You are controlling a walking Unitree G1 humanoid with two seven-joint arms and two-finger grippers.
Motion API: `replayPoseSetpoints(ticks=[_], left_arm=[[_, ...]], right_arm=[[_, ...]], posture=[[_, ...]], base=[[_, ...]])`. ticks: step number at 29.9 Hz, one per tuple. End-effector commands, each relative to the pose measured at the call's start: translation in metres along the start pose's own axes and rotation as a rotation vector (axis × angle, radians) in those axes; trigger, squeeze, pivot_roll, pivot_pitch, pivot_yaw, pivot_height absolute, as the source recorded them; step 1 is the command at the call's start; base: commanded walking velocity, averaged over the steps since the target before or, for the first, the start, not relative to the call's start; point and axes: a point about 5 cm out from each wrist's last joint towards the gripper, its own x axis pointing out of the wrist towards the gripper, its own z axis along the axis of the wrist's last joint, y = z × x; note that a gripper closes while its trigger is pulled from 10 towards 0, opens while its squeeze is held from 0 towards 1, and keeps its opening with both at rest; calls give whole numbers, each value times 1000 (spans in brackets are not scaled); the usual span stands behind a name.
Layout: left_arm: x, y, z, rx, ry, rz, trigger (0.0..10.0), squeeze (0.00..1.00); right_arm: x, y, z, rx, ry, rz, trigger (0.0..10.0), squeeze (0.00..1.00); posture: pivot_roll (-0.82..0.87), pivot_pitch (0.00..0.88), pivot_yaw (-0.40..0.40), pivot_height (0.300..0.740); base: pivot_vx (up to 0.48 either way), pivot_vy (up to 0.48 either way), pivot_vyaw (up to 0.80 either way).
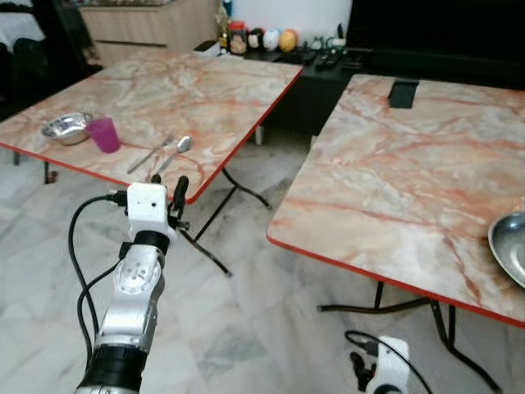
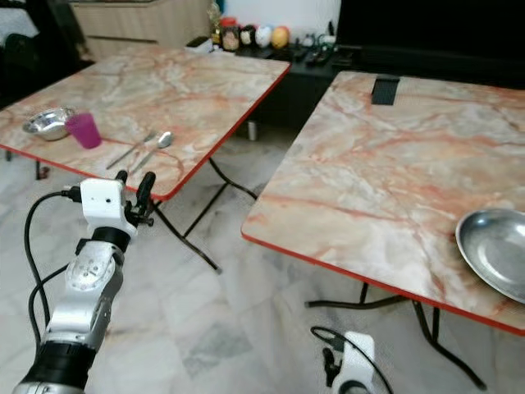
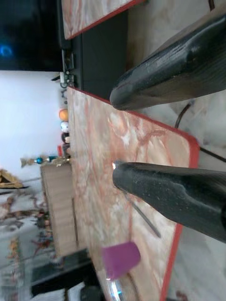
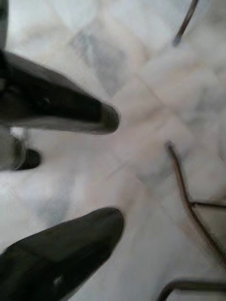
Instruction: Setting the table
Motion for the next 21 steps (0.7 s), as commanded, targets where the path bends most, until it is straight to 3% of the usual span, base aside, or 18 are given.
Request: replayPoseSetpoints(ticks=[1,19,21], left_arm=[[0,6,2,19,-3,16,10000,0],[-1,8,-1,10,12,15,10000,0],[-3,8,-9,14,38,-5,10000,0]], right_arm=[[0,7,-2,6,4,18,10000,0],[-1,4,-4,33,17,-4,10000,0],[-1,4,-5,37,24,-9,10000,0]], posture=[[47,0,14,724],[50,0,16,724],[50,0,16,724]], base=[[0,274,0],[0,279,0],[0,287,-706]])
